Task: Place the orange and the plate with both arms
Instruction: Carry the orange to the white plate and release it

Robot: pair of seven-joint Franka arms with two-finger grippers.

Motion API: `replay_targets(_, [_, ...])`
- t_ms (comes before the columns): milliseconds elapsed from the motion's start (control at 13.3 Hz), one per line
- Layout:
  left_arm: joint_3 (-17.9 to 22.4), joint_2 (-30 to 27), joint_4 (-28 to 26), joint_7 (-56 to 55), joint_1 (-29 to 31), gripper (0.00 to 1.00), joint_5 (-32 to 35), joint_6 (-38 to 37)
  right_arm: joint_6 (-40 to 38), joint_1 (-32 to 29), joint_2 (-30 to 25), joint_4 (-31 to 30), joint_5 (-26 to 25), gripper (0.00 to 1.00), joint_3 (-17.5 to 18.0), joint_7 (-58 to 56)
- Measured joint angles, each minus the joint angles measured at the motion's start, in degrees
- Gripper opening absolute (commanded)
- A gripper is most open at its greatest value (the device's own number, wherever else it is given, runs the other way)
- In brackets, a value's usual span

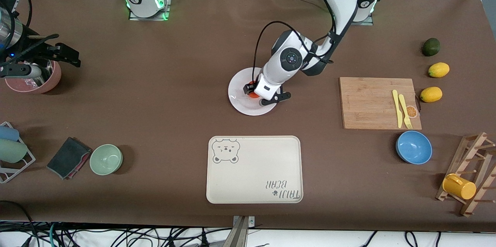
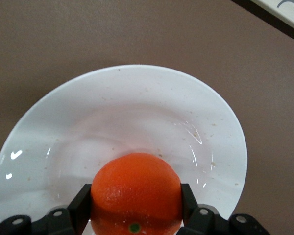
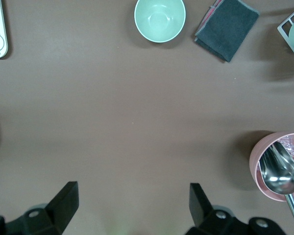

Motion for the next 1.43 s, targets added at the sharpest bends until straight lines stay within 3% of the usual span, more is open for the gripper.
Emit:
replay_targets(150, [0.0, 0.1, 0.2, 0.0, -0.2, 0.06, 0.2, 0.0, 0.0, 0.0, 0.0, 0.0, 0.0, 1.00, 0.0, 0.0])
replay_targets(225, [0.0, 0.1, 0.3, 0.0, -0.4, 0.19, 0.2, 0.0, 0.0, 0.0, 0.0, 0.0, 0.0, 1.00, 0.0, 0.0])
replay_targets(300, [0.0, 0.1, 0.3, 0.0, -0.6, 0.25, 0.2, 0.0, 0.0, 0.0, 0.0, 0.0, 0.0, 1.00, 0.0, 0.0])
replay_targets(601, [0.0, 0.4, 0.3, 0.0, -0.9, 0.34, 0.2, 0.0, 0.0, 0.0, 0.0, 0.0, 0.0, 1.00, 0.0, 0.0])
replay_targets(751, [0.0, 0.9, 0.1, 0.0, -0.9, 0.57, 0.2, 0.0, 0.0, 0.0, 0.0, 0.0, 0.0, 1.00, 0.0, 0.0])
replay_targets(826, [0.0, 1.1, 0.0, 0.0, -0.9, 0.75, 0.2, 0.0, 0.0, 0.0, 0.0, 0.0, 0.0, 1.00, 0.0, 0.0])
replay_targets(901, [0.0, 1.2, -0.1, 0.0, -0.9, 1.00, 0.2, 0.0, 0.0, 0.0, 0.0, 0.0, 0.0, 1.00, 0.0, 0.0])
replay_targets(1426, [0.4, -0.1, 0.7, -0.1, -0.4, 1.00, 0.2, -3.6, 0.0, 0.0, 0.0, 0.0, 0.0, 1.00, 0.0, 0.0])
